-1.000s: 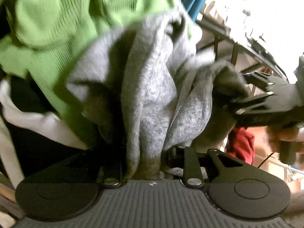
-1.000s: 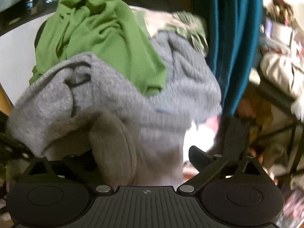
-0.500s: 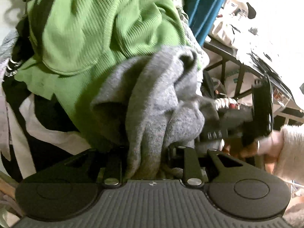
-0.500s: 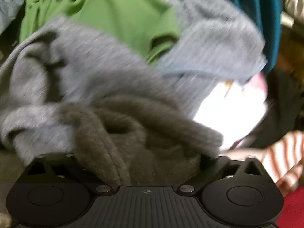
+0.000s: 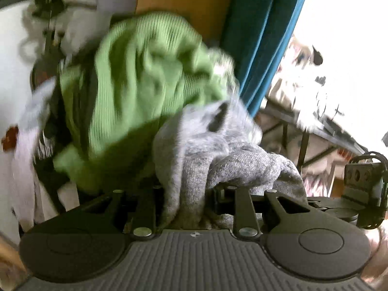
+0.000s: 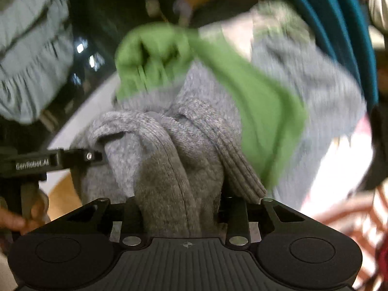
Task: Fold clothes
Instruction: 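Lower the grey sweater onto the heap with both grippers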
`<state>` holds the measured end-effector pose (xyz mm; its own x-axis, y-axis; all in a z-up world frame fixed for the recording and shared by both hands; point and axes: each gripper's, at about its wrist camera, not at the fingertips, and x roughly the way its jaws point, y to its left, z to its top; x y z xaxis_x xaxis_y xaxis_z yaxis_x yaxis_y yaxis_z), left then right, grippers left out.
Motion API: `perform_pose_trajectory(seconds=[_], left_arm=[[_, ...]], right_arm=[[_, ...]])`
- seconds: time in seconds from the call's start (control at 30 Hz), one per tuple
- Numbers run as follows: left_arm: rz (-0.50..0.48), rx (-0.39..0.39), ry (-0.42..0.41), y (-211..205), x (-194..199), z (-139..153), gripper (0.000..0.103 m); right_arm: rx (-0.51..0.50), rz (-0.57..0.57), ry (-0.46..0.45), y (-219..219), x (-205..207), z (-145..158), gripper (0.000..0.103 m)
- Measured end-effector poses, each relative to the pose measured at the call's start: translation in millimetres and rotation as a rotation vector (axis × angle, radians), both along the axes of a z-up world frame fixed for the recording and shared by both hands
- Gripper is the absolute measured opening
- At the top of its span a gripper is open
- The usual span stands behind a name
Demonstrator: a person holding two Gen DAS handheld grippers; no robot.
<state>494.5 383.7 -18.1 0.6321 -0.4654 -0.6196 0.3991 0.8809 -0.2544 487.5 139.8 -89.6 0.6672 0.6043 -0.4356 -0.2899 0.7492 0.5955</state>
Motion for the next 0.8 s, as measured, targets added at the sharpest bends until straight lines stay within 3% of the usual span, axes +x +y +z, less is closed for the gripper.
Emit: perform_pose_trajectory(seconds=[0.17,0.27,0.4,0.47,0.57,0.63,0.8], left_arm=[[0.019,-0.044,-0.171,-3,17,42,0.027],[0.03,-0.017,-0.234,-11,32,47,0.029],[0.059,0.076,-0.18,-18,64,24,0.038],[0.065,0.105,-0.134,-21,78,11,0.064],[0.09,0.11,-0.046,-21,95,-7,0.084],[0.11,0.09,0.009,-17,103,-16,0.088],[0.095,0.076,0.024,-10,108,-24,0.093]], right_arm=[[0.034,-0.143,-0.162,-16,28,45,0.03],[-0.042,-0.203,-0.201,-20,66,56,0.03],[-0.165,-0.195,-0.106,-9,104,39,0.031],[-0.212,-0.187,-0.057,-3,113,27,0.033],[-0.303,-0.162,0.001,10,122,11,0.034],[-0.35,-0.154,0.012,20,123,6,0.034],[-0.419,-0.137,0.043,35,122,9,0.034]])
